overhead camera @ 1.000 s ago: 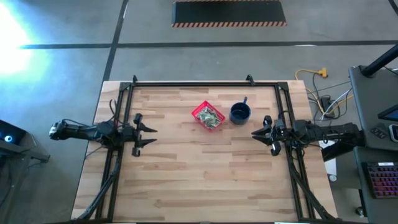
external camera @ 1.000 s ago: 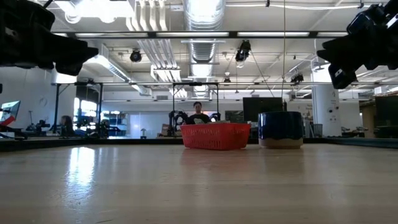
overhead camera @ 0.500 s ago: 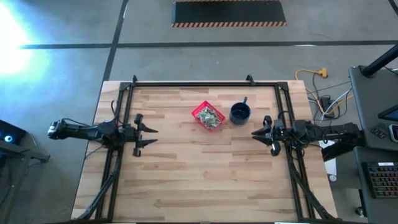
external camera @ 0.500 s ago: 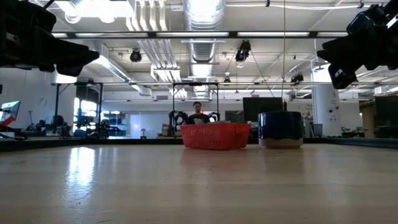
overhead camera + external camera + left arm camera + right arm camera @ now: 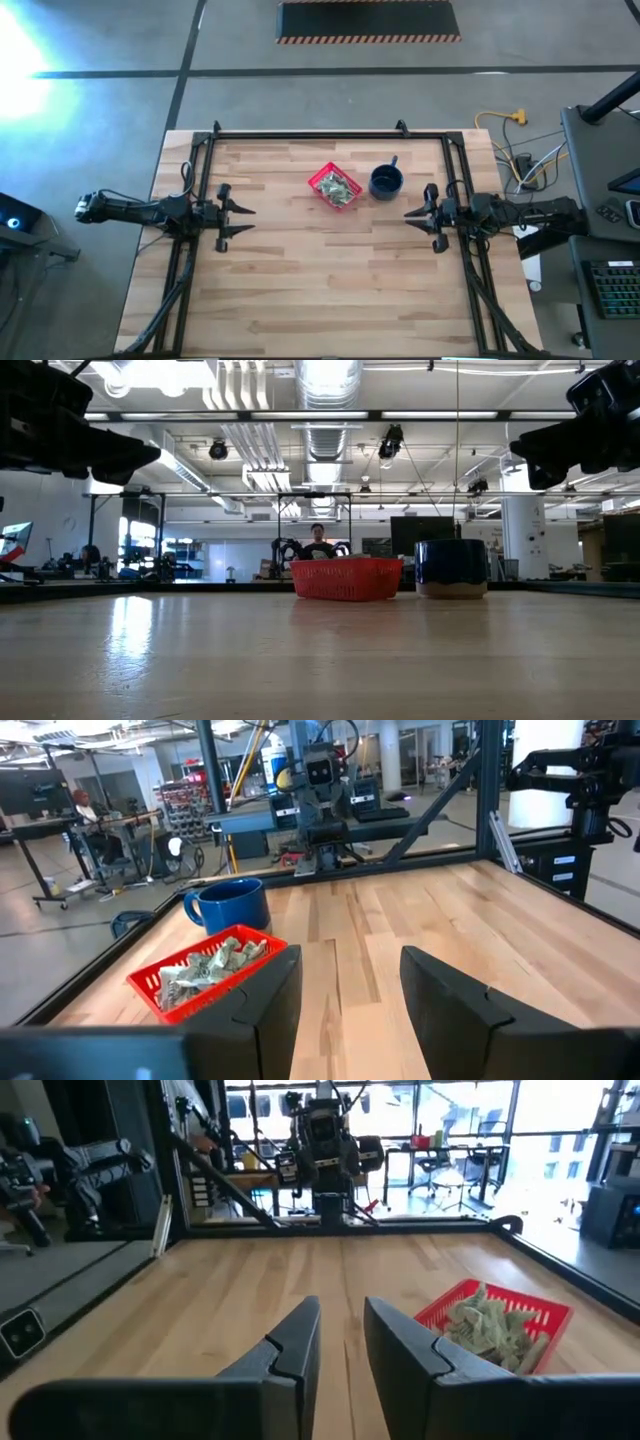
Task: Pick and place Stevia / Truvia into bins
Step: Return to Home Position
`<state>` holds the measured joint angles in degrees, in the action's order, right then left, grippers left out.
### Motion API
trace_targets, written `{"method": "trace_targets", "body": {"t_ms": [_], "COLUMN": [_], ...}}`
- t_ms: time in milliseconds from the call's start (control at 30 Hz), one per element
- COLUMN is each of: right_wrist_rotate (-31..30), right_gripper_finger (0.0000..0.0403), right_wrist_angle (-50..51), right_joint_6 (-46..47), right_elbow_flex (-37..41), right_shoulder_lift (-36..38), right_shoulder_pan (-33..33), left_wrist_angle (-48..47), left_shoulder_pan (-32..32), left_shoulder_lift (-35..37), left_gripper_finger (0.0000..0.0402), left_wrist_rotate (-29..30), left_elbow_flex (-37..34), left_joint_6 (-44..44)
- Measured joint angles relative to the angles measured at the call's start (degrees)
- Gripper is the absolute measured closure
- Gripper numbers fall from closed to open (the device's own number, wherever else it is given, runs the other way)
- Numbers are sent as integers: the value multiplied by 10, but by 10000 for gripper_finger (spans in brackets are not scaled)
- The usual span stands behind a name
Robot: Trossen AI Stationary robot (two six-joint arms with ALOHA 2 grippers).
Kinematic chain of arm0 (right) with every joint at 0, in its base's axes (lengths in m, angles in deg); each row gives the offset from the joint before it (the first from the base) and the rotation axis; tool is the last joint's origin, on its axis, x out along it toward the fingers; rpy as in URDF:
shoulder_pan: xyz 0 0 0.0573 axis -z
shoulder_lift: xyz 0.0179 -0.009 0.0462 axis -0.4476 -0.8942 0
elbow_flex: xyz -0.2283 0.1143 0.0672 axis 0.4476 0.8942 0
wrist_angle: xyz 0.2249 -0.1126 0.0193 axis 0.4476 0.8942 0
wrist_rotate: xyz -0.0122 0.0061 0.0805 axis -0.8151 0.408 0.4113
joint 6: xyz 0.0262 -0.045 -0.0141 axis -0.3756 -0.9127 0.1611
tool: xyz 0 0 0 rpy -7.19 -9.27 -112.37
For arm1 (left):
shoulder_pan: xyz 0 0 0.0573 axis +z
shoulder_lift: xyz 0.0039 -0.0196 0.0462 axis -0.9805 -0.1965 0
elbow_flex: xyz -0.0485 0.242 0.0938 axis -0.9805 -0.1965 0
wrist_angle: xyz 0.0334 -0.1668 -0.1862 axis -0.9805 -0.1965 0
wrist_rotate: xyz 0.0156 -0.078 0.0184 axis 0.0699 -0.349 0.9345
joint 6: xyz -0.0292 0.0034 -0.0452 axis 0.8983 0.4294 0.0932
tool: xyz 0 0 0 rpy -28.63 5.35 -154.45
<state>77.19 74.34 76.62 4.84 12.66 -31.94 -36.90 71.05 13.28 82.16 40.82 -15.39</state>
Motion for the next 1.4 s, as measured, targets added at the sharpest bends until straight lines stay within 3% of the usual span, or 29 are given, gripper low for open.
{"method": "trace_targets", "body": {"t_ms": [467, 733, 1400], "right_wrist_rotate": [1, 1, 1], "right_gripper_finger": [316, 325, 323], "right_wrist_angle": [0, 0, 0], "right_joint_6": [22, -58, -56], "right_elbow_flex": [0, 0, 0], "right_shoulder_lift": [-2, -3, -3], "right_shoulder_pan": [0, 0, 0], "left_wrist_angle": [7, 5, 5], "left_shoulder_pan": [0, 0, 0], "left_shoulder_lift": [1, 2, 0], "left_gripper_finger": [246, 246, 246], "left_wrist_rotate": [0, 0, 0], "left_elbow_flex": [0, 0, 0], "left_joint_6": [2, 4, 3]}}
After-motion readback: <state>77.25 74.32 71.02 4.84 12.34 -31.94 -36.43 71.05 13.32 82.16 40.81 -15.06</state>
